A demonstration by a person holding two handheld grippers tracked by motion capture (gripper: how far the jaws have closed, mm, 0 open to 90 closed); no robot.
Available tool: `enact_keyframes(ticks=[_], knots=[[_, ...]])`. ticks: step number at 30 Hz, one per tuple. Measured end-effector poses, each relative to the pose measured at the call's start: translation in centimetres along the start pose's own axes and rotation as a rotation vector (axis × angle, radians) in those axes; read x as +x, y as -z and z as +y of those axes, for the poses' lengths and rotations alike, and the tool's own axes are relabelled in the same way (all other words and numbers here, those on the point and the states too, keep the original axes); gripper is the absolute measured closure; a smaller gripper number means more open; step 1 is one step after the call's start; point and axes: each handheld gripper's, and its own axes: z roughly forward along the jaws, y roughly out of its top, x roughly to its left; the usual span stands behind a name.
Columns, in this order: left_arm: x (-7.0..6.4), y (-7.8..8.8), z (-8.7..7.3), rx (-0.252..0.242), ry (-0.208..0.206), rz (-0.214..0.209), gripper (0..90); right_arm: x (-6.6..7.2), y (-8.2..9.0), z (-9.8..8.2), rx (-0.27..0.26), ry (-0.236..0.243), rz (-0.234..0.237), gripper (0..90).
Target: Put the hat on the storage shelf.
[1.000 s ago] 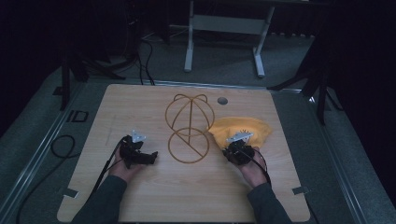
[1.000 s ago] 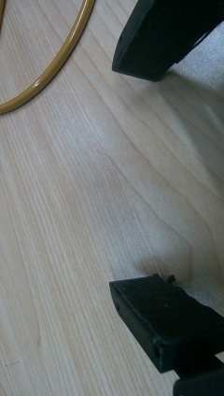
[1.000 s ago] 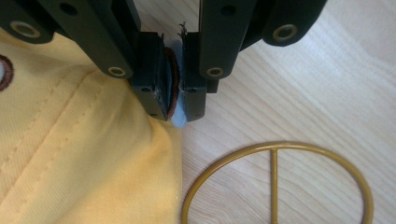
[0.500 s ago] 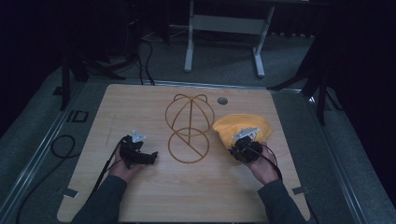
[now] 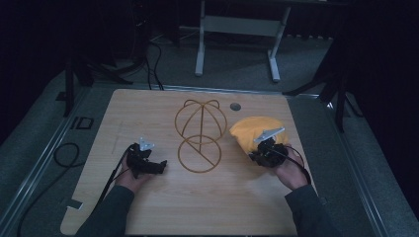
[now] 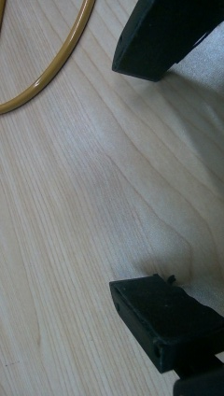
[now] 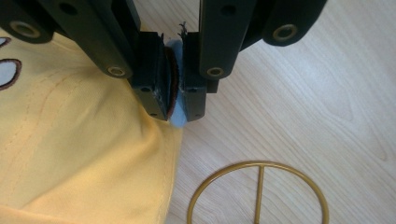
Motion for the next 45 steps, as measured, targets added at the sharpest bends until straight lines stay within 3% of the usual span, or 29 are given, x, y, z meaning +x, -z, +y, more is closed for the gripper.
enact_keyframes(ticks=[17,23,45], knots=[[0.0,0.0,0.0,-0.002,0.0,-0.002,0.1,-1.8,3.0,0.5,0.014,0.022,0.023,81.4],[0.0,0.0,0.0,0.0,-0.003,-0.003,0.1,-2.3,4.4,0.8,0.043,0.043,0.002,81.3],[0.0,-0.1,0.0,-0.002,-0.003,-0.003,0.1,-3.0,8.1,3.0,0.059,0.068,-0.062,81.1]])
